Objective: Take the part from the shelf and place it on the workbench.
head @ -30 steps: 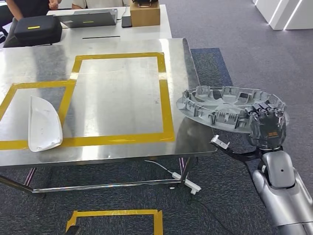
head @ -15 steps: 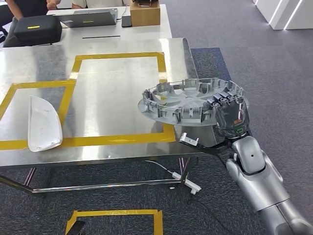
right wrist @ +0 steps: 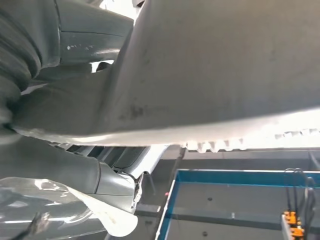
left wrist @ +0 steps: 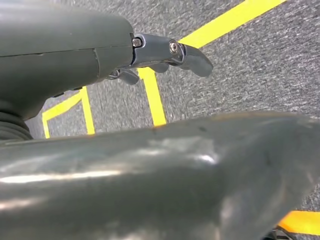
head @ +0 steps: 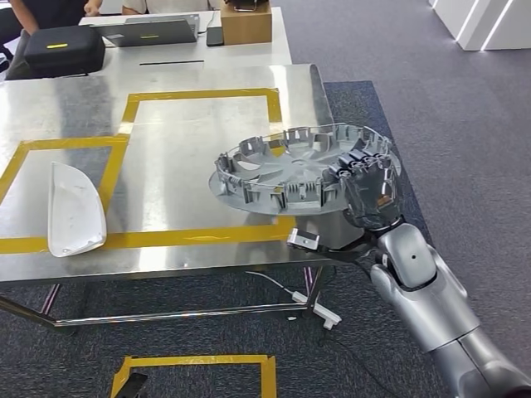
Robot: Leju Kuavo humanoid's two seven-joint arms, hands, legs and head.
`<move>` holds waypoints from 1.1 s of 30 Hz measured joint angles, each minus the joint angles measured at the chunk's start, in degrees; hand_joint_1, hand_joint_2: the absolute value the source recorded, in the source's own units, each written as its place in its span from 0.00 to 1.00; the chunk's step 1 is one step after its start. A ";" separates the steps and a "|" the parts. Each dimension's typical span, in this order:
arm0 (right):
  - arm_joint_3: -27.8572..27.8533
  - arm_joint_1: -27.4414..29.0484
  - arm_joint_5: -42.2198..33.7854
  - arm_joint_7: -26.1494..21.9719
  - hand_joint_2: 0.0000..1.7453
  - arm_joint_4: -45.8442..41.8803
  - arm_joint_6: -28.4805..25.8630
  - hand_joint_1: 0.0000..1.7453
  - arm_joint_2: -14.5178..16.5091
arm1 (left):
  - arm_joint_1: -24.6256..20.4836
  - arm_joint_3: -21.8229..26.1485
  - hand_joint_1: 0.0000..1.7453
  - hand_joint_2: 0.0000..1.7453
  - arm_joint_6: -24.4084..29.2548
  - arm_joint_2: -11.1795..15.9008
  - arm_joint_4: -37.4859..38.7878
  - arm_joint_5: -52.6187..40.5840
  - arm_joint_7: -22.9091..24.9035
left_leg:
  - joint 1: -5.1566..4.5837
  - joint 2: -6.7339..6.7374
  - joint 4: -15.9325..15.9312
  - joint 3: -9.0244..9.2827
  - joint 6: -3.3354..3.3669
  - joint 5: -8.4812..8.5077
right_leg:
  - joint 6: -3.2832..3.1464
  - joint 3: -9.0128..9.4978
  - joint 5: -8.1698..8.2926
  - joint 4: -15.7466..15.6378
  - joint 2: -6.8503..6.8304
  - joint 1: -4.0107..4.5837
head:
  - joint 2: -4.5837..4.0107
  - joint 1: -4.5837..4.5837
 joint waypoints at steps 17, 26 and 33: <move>3.16 -1.32 -9.70 -1.52 1.00 0.06 3.56 1.00 1.76 | 0.17 -4.07 0.00 0.00 1.79 -0.01 -0.34 -2.02 0.38 | 0.01 0.00 0.00 -0.02 0.00 0.00 | 0.00 -0.01 0.00 0.00 -0.02 0.01 | 0.00 0.01; 3.16 -1.33 -10.93 -2.28 1.00 0.08 3.82 1.00 2.61 | 0.69 -5.16 0.00 0.00 2.10 0.00 -1.02 -2.31 0.85 | 0.01 0.00 0.01 -0.02 0.00 0.00 | 0.00 -0.01 0.00 0.00 -0.01 0.02 | 0.00 0.01; 3.98 -1.30 -13.38 -4.47 1.00 0.14 3.69 1.00 3.95 | 0.87 -7.17 0.00 0.00 2.97 0.00 -1.86 -2.59 1.00 | 0.01 0.00 0.01 -0.02 0.00 0.00 | 0.00 -0.02 0.00 0.00 0.00 0.02 | 0.00 0.00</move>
